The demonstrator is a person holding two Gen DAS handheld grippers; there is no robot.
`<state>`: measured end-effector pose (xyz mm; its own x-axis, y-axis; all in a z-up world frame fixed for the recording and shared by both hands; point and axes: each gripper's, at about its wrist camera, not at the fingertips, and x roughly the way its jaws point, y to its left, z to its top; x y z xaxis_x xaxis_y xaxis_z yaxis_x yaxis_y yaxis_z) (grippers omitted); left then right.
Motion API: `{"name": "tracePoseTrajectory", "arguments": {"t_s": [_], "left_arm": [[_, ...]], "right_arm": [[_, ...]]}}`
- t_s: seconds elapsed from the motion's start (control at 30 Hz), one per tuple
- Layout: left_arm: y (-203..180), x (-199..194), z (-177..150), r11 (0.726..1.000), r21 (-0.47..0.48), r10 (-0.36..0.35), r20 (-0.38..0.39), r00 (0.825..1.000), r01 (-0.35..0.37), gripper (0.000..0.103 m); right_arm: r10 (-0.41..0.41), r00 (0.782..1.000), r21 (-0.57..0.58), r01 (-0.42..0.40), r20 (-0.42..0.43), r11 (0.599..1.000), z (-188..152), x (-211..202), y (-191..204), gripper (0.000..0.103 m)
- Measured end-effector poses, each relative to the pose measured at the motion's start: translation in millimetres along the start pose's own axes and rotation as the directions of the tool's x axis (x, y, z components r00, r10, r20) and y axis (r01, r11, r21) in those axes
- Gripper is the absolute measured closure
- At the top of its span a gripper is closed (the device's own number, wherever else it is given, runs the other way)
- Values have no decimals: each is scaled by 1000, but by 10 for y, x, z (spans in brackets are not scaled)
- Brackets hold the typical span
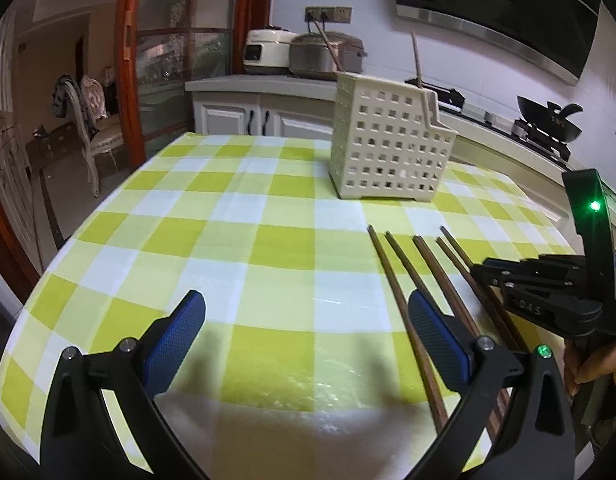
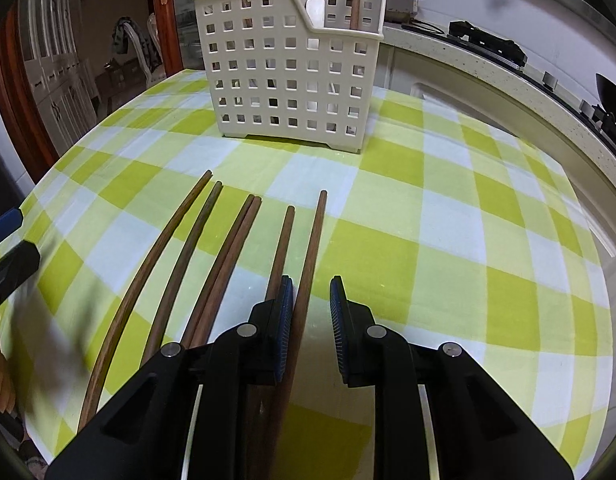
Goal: Organize utensils
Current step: 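Move the right gripper back down to the row of brown chopsticks, then close the right gripper on one brown chopstick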
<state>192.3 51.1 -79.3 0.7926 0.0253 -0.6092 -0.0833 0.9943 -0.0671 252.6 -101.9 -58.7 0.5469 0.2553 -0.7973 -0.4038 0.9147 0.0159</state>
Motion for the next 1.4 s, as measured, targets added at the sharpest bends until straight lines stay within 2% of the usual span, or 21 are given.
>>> {"name": "tracePoseTrajectory", "arguments": {"t_s": [0.07,0.1,0.17,0.27,0.4,0.47,0.53,0.63,0.77,0.87,0.97,1.03,1.13,1.4], "left_arm": [[-37,44,10,1000,8,2,-19,1000,-2,5],[-61,74,17,1000,13,4,-33,999,-4,6],[-112,149,49,1000,21,9,-62,998,-8,7],[-208,254,87,999,38,22,-96,995,-18,15],[-382,435,139,998,63,7,-150,989,2,26],[-466,513,148,997,75,7,-165,986,6,33],[-552,616,155,996,85,5,-196,981,12,53],[-602,744,154,997,75,12,-239,971,6,62],[-637,801,156,996,84,33,-238,971,-14,64],[-668,832,174,995,97,48,-237,970,-25,70],[-717,844,177,993,113,46,-230,972,-21,79],[-759,848,182,991,132,40,-232,972,-9,88],[-787,861,195,989,146,40,-241,970,-5,92],[-772,868,207,989,146,29,-251,968,8,92]], "right_arm": [[1,1000,1,-1,4,1000,-7,-3,-3,86],[-7,1000,3,7,9,1000,-16,-8,-11,91],[-3,1000,16,3,9,1000,-33,-21,-36,93],[6,1000,26,-6,9,1000,-77,-52,-84,94],[25,1000,46,-26,12,999,-127,-91,-159,94],[37,999,57,-38,13,998,-143,-105,-193,94],[45,999,68,-46,15,997,-158,-118,-227,94],[55,998,70,-56,15,996,-169,-126,-255,94],[68,998,63,-68,14,996,-174,-131,-272,94],[77,997,49,-77,7,996,-156,-118,-280,93],[79,997,36,-79,0,996,-121,-93,-274,93],[75,997,26,-75,-3,997,-99,-75,-260,93],[72,997,12,-71,-12,997,-63,-50,-242,93],[64,997,-3,-64,-53,998,32,7,-222,93]]}}
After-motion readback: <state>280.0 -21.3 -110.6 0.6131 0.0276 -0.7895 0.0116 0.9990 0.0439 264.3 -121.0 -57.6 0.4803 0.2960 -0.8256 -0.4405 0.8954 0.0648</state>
